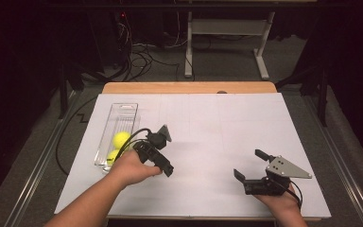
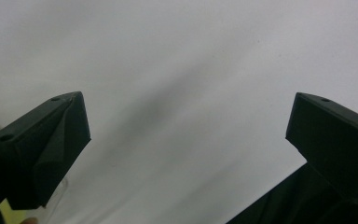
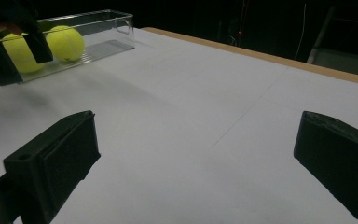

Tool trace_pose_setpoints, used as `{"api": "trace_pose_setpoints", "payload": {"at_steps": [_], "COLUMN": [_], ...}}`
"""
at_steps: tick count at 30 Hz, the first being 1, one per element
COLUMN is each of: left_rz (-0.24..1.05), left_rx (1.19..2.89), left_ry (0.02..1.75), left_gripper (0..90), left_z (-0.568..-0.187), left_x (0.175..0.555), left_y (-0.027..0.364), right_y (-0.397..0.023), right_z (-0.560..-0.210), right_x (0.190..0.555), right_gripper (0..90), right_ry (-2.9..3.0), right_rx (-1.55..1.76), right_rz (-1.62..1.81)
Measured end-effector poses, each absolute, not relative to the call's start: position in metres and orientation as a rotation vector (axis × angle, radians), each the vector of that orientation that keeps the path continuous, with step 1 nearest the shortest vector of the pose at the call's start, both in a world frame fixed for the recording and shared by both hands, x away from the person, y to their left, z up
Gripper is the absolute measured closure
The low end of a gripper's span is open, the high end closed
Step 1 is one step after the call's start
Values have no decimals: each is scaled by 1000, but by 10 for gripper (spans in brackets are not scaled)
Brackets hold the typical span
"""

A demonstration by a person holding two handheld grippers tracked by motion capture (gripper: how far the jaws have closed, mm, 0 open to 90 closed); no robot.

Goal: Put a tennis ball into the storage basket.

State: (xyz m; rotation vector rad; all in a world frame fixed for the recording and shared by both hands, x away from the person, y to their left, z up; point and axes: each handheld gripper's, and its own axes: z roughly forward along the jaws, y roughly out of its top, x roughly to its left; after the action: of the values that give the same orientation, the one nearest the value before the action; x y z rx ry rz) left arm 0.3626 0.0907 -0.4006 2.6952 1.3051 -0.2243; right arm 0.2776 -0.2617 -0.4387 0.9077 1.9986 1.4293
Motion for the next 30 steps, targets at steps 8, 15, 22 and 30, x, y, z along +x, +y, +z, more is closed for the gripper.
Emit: {"api": "trace_pose_setpoints", "payload": {"at_steps": [8,15,22,30], "left_rz": [-131,-71,-11,66], "left_rx": [2611,2454,2293,2130], "left_ry": [1259,1143,1084,942], "left_gripper": [5,4,15,16], "left_z": [-418,-430,-438,-441], "left_x": [350,332,313,298], "left_y": [93,106,124,132], "right_y": [-260,-260,-256,-255], "right_z": [-439,-441,-443,-447], "right_x": [277,277,277,278], "right_gripper": [2,2,2,2], "right_ry": [2004,2009,2028,2027], "right_rx": [904,908,897,925], "right_rz": [1427,1423,1413,1416]}}
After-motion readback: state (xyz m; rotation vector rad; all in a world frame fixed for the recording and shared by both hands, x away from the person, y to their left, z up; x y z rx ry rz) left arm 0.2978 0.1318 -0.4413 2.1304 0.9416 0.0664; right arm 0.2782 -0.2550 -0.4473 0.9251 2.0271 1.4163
